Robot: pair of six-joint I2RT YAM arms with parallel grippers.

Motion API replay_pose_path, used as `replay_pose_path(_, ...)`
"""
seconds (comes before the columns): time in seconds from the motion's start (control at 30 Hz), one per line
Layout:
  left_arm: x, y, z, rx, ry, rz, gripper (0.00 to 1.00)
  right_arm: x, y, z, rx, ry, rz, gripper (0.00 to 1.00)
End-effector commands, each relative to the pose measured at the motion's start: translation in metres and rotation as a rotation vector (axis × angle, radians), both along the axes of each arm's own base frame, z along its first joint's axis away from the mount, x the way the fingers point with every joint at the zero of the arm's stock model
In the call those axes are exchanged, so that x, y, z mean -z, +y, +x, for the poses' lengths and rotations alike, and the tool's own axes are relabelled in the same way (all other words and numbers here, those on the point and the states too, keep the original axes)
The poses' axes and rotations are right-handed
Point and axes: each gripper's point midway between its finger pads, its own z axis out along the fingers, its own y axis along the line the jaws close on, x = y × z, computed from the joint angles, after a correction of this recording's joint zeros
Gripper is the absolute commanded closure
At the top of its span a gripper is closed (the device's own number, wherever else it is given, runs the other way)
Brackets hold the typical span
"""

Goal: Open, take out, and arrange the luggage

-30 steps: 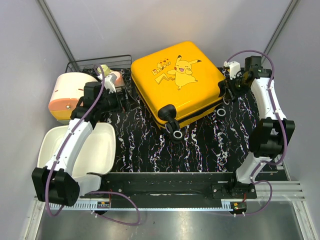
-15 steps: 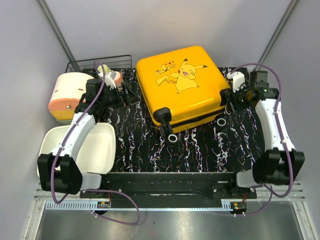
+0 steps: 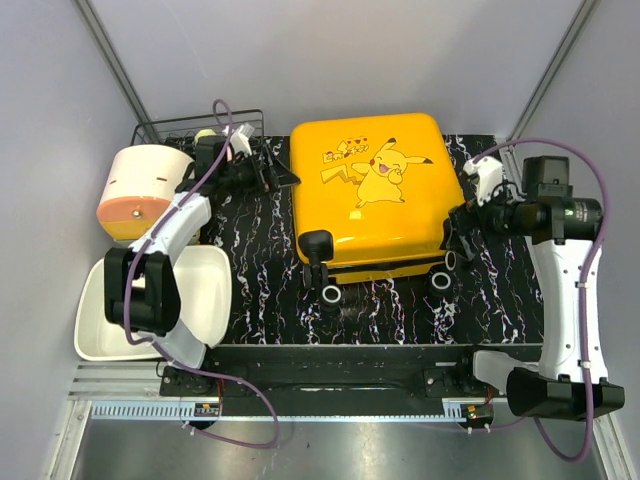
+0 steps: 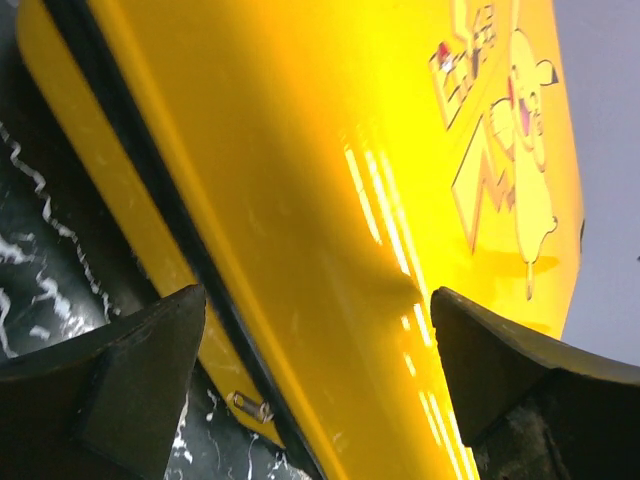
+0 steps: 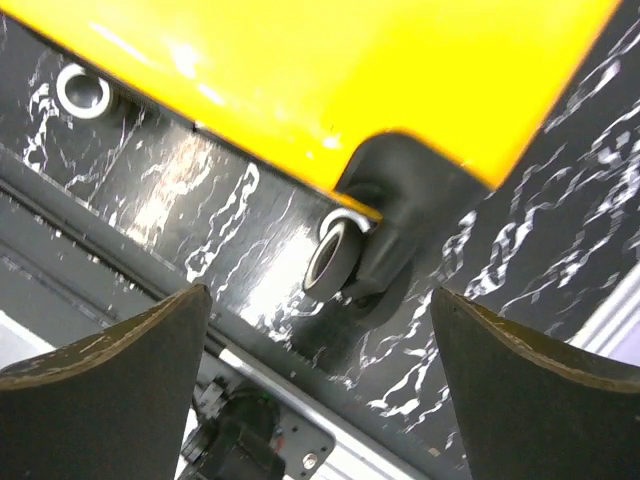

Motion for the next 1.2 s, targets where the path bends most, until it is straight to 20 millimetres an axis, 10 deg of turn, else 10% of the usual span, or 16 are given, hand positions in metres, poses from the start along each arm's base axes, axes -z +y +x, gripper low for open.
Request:
replay_pose_path(0.0, -0.041, -0.030, 0.019, 0.089, -0.123, -0.060, 0.02, -0.037, 0.009, -0.010, -0.060, -0.025, 0.029, 0.00)
replay_pose_path(0.13, -0.029, -0.055, 0.034, 0.148, -0.102, -0.070, 0.02, -0.044, -0.013, 0.022, -0.003, -0.086, 0.001, 0.00)
replay_pose_path(0.33, -0.026, -0.121, 0.039, 0.369, -0.094, -0.146, 0.19, -0.023, -0.122, 0.064, 0.122, -0.099, -0.109, 0.07)
replay_pose_path(0.57, -0.029, -0.187, 0.048, 0.550, -0.152, -0.196, 0.27, 0.025, -0.159, 0.069, -0.041, -0.137, -0.213, 0.19)
replay_pose_path(0.67, -0.047, -0.176, 0.069, 0.510, -0.198, -0.177, 0.20, 0.044, -0.140, 0.071, -0.137, -0.181, -0.132, 0.24)
replay_pose_path(0.87, -0.101, -0.070, 0.104, 0.255, -0.364, 0.025, 0.08, 0.073, -0.099, 0.072, -0.294, -0.226, -0.003, 0.28)
replay_pose_path(0.97, -0.108, -0.009, 0.097, 0.150, -0.381, 0.145, 0.04, 0.089, -0.071, 0.065, -0.349, -0.197, 0.047, 0.29)
replay_pose_path(1.17, -0.107, 0.035, 0.031, 0.135, -0.367, 0.289, 0.03, 0.082, -0.010, 0.053, -0.413, -0.195, 0.143, 0.29)
